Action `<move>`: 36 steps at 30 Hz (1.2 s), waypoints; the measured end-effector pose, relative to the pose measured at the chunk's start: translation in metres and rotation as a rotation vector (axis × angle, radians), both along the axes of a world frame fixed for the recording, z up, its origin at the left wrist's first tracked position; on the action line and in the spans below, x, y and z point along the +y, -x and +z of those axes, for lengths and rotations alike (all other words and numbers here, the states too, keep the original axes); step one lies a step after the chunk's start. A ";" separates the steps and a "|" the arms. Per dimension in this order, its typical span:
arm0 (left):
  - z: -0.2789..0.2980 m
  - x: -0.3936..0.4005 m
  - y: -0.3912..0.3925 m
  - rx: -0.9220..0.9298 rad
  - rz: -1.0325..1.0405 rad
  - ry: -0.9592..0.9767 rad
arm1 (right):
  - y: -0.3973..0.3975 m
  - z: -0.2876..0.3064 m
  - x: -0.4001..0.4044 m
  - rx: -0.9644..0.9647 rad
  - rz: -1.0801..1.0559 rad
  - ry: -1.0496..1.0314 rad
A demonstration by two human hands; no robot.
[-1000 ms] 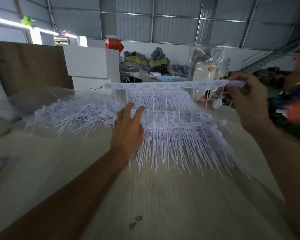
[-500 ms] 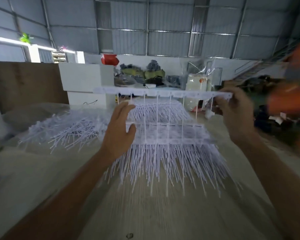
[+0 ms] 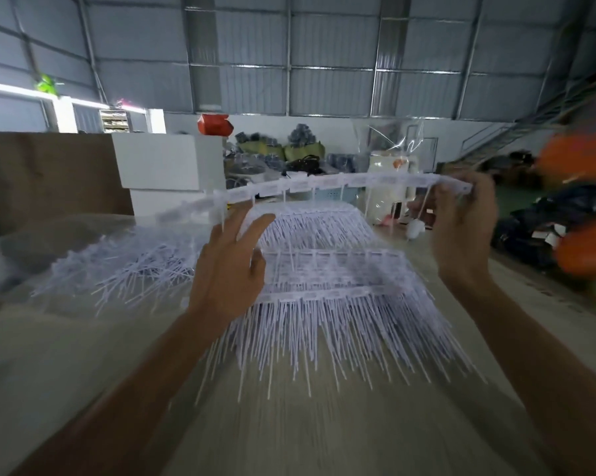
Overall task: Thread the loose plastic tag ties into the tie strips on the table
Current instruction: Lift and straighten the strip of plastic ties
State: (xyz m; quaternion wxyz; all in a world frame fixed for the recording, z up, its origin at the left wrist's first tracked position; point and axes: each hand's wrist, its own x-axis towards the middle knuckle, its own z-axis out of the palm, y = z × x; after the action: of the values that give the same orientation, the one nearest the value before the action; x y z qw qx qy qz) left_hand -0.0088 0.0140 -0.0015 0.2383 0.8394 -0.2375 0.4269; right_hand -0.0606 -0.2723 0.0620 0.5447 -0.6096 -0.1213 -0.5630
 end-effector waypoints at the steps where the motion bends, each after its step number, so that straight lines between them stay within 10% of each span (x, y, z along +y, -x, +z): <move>1: -0.003 -0.002 0.003 -0.018 0.052 -0.064 | 0.000 -0.002 -0.001 -0.011 -0.026 -0.030; 6: 0.001 -0.010 0.018 0.030 0.012 -0.173 | 0.003 0.005 -0.008 0.003 0.086 -0.333; 11: 0.052 -0.007 0.038 -0.143 -0.164 0.177 | 0.008 0.019 -0.029 0.279 0.302 -0.355; 16: 0.064 0.008 0.048 0.090 -0.300 0.385 | 0.002 0.007 -0.033 0.754 0.402 -0.277; 20: 0.060 0.035 0.052 0.221 0.076 0.071 | 0.001 -0.032 -0.031 1.003 0.402 -0.002; 24: 0.074 0.060 0.060 -0.088 0.437 -0.128 | 0.004 -0.060 -0.024 1.004 0.483 0.004; 36: -0.001 -0.068 0.055 0.252 -0.255 -0.236 | 0.038 -0.059 0.002 0.853 0.893 0.006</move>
State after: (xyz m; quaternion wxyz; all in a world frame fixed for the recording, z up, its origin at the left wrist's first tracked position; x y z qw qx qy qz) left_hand -0.0638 -0.0543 -0.0028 0.2181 0.8713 -0.3587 0.2543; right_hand -0.0988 -0.2708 0.0028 0.7265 -0.6730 -0.1379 0.0132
